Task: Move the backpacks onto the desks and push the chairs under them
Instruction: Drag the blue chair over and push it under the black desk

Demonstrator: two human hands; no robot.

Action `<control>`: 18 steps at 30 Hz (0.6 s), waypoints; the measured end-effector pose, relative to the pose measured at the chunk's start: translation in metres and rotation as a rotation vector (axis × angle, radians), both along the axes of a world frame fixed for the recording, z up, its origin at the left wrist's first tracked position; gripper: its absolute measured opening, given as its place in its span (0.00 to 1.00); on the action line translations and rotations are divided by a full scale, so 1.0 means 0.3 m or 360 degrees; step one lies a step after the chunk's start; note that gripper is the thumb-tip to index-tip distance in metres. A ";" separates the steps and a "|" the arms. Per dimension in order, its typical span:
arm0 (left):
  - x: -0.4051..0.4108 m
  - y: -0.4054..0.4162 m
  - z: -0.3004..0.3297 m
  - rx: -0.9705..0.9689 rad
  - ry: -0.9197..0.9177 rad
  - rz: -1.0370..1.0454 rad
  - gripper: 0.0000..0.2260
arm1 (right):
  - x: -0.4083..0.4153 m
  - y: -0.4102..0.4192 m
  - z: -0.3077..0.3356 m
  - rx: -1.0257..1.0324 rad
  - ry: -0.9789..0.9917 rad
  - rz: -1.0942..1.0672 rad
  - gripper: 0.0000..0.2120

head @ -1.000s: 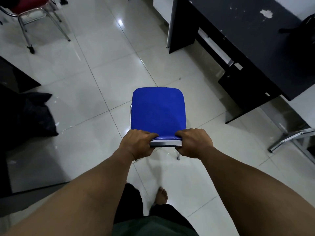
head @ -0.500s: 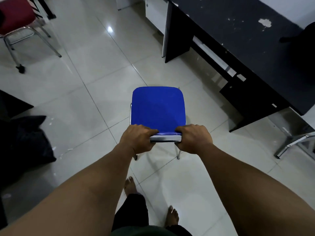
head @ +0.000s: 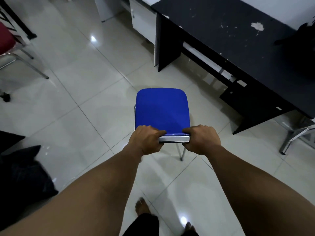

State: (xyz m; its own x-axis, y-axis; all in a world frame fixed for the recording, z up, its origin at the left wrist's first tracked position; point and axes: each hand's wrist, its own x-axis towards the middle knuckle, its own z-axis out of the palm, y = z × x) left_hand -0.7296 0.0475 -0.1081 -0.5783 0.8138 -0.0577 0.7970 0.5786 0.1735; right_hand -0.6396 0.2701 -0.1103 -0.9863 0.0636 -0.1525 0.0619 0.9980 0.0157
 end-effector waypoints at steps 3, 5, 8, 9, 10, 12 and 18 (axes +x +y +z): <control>-0.057 0.005 -0.007 0.0022 -0.0013 -0.0025 0.18 | -0.046 0.007 -0.006 0.0025 -0.0003 -0.0012 0.16; -0.092 0.016 -0.010 0.0022 -0.0011 -0.0042 0.18 | -0.076 0.015 -0.006 0.0036 -0.0009 -0.0021 0.16; -0.154 0.034 -0.008 0.0045 -0.0006 -0.0059 0.18 | -0.127 0.028 0.000 0.0013 -0.0007 -0.0033 0.17; -0.178 0.041 -0.006 0.0047 0.0002 -0.0064 0.18 | -0.146 0.032 0.001 0.0017 0.0004 -0.0031 0.17; -0.204 0.048 -0.007 0.0053 0.0012 -0.0072 0.17 | -0.168 0.037 0.002 0.0023 0.0014 -0.0035 0.17; -0.255 0.059 -0.004 0.0087 0.0028 -0.0078 0.17 | -0.211 0.044 0.007 0.0009 0.0020 -0.0051 0.17; -0.427 0.115 -0.008 0.0100 0.0058 -0.0113 0.17 | -0.367 0.100 -0.005 0.0027 0.0031 -0.0042 0.16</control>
State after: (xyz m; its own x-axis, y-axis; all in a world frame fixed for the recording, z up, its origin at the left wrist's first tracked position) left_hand -0.8577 0.0821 -0.1106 -0.5198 0.8542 0.0146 0.8420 0.5093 0.1779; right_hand -0.7496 0.3001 -0.1118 -0.9870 0.0920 -0.1321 0.0886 0.9956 0.0313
